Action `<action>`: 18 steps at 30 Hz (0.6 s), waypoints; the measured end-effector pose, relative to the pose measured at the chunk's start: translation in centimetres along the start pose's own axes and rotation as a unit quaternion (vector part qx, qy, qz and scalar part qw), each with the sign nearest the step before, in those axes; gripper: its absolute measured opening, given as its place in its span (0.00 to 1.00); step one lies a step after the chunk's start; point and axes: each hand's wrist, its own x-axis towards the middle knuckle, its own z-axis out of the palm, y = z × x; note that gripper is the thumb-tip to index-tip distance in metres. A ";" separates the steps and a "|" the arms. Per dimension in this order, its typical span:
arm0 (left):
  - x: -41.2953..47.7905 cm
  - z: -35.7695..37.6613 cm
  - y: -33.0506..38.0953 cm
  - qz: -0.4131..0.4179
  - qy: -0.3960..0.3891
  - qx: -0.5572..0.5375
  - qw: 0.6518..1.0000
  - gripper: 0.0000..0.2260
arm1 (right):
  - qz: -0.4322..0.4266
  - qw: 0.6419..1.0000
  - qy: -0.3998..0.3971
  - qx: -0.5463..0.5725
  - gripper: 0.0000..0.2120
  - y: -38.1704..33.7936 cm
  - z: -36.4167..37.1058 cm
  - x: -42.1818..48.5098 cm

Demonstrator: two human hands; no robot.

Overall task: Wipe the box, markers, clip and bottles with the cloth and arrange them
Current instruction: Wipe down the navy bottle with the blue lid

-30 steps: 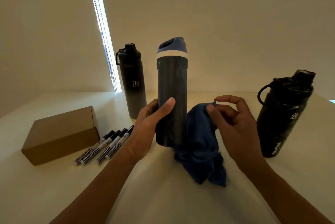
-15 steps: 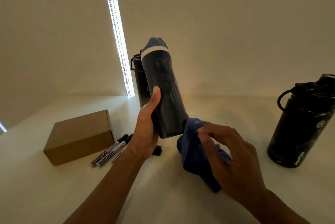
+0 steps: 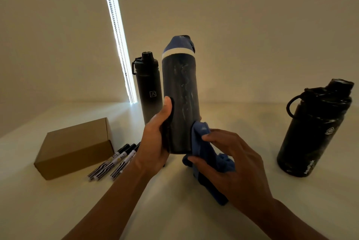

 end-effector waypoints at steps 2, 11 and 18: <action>0.1 -0.1 -0.1 0.002 -0.003 -0.030 1.000 0.40 | -0.012 1.000 -0.004 0.008 0.17 -0.3 0.1 0.1; -0.2 0.6 -0.2 0.001 -0.032 -0.033 0.999 0.31 | -0.079 0.987 -0.071 -0.118 0.17 0.1 -0.3 -0.1; -0.6 1.7 0.5 0.020 0.017 0.013 1.000 0.15 | -0.124 0.986 -0.089 -0.060 0.11 0.0 -0.4 -0.9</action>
